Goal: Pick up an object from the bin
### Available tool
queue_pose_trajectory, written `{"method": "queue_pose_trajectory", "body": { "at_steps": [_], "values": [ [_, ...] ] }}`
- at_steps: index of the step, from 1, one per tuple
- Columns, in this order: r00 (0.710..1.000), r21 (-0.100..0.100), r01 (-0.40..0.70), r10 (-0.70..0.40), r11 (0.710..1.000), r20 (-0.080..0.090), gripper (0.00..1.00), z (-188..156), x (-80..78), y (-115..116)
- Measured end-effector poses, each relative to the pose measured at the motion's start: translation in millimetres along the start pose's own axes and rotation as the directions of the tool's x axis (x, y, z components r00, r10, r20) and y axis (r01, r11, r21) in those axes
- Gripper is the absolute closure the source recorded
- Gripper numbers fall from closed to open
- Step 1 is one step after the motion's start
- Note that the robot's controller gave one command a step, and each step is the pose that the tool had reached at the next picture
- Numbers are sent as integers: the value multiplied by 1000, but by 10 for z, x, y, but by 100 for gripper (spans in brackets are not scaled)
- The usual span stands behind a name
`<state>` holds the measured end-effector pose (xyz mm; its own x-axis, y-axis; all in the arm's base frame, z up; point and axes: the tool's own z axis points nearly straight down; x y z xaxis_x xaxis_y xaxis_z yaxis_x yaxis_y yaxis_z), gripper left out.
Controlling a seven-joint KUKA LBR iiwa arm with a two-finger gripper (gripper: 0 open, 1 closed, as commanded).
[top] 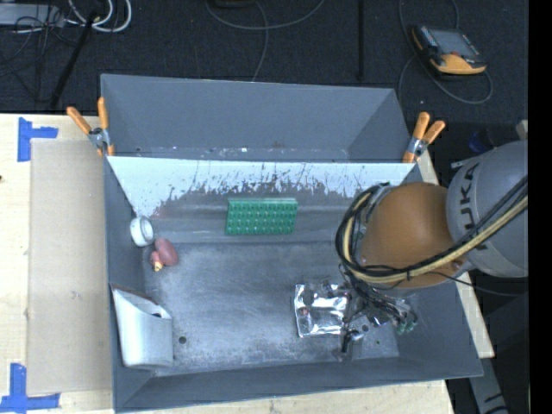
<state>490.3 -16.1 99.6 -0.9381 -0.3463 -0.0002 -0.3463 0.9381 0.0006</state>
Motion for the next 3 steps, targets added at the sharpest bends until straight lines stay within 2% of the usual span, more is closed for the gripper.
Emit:
{"method": "queue_pose_trajectory", "body": {
  "at_steps": [1,2,3],
  "values": [
    [998,0,59,-59,998,-1,0,315,-41,-348],
    [998,-1,59,-59,998,-2,0,321,-42,-342],
    [998,-1,59,-59,998,-1,100,317,-46,-342]
  ]
}}
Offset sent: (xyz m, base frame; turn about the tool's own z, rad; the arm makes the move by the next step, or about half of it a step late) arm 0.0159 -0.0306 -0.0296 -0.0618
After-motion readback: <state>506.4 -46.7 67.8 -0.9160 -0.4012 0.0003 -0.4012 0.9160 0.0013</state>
